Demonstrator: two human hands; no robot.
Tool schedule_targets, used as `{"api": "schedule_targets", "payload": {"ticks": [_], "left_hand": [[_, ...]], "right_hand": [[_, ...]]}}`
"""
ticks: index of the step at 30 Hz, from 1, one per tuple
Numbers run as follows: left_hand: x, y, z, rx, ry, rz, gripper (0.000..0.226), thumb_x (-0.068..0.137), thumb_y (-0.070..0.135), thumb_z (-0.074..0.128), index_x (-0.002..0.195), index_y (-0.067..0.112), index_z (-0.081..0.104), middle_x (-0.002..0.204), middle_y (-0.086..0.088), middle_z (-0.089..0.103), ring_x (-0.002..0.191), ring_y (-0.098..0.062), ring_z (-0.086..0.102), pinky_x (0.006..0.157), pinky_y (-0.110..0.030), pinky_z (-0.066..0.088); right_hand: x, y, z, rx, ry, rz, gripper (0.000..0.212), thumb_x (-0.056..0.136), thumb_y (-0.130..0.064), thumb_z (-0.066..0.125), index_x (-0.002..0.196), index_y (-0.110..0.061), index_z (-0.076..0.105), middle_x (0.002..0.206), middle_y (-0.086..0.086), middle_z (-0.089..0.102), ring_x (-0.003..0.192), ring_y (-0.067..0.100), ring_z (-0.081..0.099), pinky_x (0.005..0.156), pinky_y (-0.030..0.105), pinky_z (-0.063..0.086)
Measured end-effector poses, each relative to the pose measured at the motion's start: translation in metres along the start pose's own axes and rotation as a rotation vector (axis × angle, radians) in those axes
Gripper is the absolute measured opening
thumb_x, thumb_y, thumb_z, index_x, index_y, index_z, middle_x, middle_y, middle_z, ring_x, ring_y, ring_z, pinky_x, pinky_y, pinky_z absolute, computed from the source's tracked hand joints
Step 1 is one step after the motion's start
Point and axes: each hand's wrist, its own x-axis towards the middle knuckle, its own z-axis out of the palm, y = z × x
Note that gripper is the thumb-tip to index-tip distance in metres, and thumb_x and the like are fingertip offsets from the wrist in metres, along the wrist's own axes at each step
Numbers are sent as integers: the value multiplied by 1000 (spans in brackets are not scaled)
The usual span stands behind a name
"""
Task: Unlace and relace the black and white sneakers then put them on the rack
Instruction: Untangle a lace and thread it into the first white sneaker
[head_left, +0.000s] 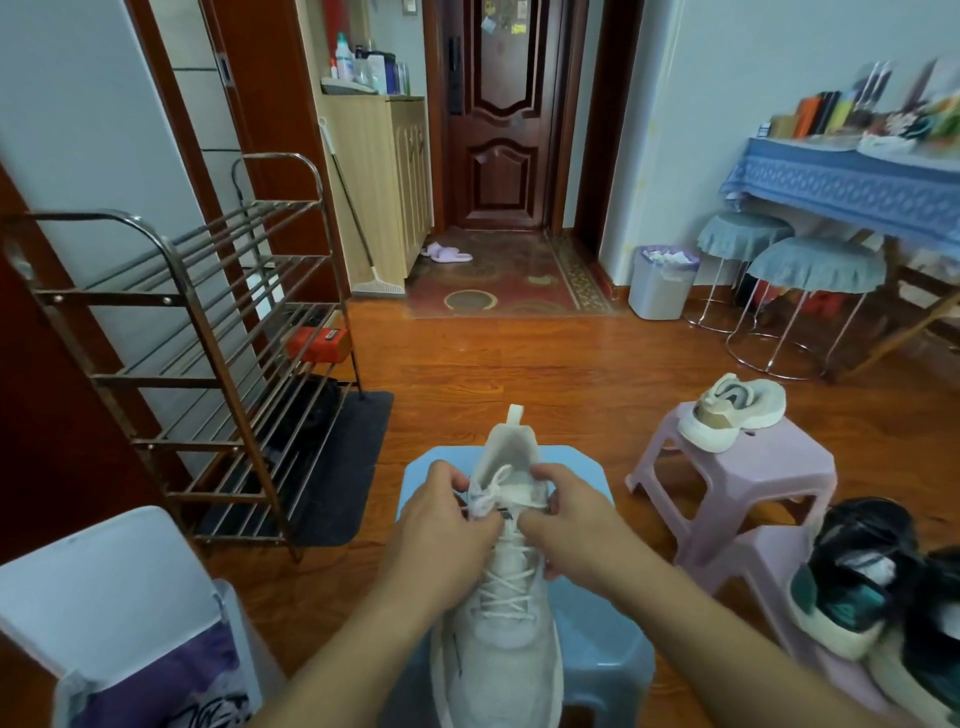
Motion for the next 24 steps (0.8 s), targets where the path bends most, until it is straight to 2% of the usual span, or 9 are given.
{"api": "schedule_targets", "payload": {"ticks": [4, 7, 9, 11, 14, 16, 18, 21, 24], "left_hand": [[-2, 2, -3, 108, 49, 51, 14, 89, 26, 61, 101, 33, 57, 95, 13, 66, 78, 0, 57, 62, -24, 45], [-7, -2, -7, -20, 21, 38, 27, 95, 41, 62, 121, 37, 56, 126, 10, 64, 99, 0, 60, 83, -26, 50], [-17, -8, -1, -40, -58, -8, 77, 88, 61, 63, 153, 37, 29, 150, 10, 39, 132, -13, 48, 108, -37, 42], [-33, -8, 11, 129, -161, 71, 114, 77, 66, 67, 158, 41, -8, 154, 12, 20, 144, -15, 28, 116, -39, 33], [-40, -15, 13, 256, -266, 209, 123, 78, 41, 72, 147, 53, -29, 158, 18, 15, 145, -11, 28, 114, -31, 34], [-26, -25, -10, 175, -390, 143, 122, 83, 23, 75, 146, 59, -24, 157, 23, 23, 134, -4, 44, 105, -17, 39], [-12, -40, -37, 210, -437, 80, 117, 85, 22, 79, 155, 55, -9, 156, 20, 29, 131, -2, 48, 105, -19, 42], [5, -60, -57, 399, -232, 43, 94, 84, 40, 80, 158, 43, 22, 162, 12, 28, 148, -14, 28, 121, -38, 27], [5, -59, -44, 458, -41, 87, 69, 93, 37, 70, 154, 35, 38, 162, 5, 30, 148, -18, 26, 121, -36, 24]], "right_hand": [[0, 3, -2, 12, -22, 17, 29, 91, -14, 56, 116, -29, 60, 96, 2, 65, 69, 18, 69, 68, 42, 63], [8, 11, -24, -75, -72, -120, 30, 100, -25, 55, 129, -31, 59, 115, 1, 54, 85, 14, 66, 74, 31, 61], [25, 20, -42, -347, 25, -285, 49, 100, -6, 48, 138, -36, 55, 144, -3, 35, 126, 15, 50, 100, 24, 49], [36, 24, -49, -519, 24, -361, 76, 87, 13, 44, 141, -39, 50, 163, -7, 10, 147, 18, 21, 117, 29, 29], [41, 32, -49, -654, -18, -486, 69, 78, 13, 46, 127, -34, 55, 167, -4, -3, 152, 24, 6, 120, 40, 24], [37, 39, -52, -711, -27, -555, 46, 78, 7, 48, 109, -25, 58, 167, 5, 7, 152, 28, 5, 119, 51, 26], [23, 40, -60, -700, -63, -545, 33, 79, 0, 52, 100, -25, 60, 161, 5, 23, 149, 24, 14, 117, 46, 27], [2, 40, -76, -600, -200, -497, 33, 82, -16, 71, 110, -33, 65, 134, -15, 41, 122, 0, 43, 100, 17, 36], [-7, 38, -85, -507, -307, -421, 48, 78, -38, 83, 121, -40, 63, 120, -23, 43, 113, -3, 47, 94, 12, 39]]}}
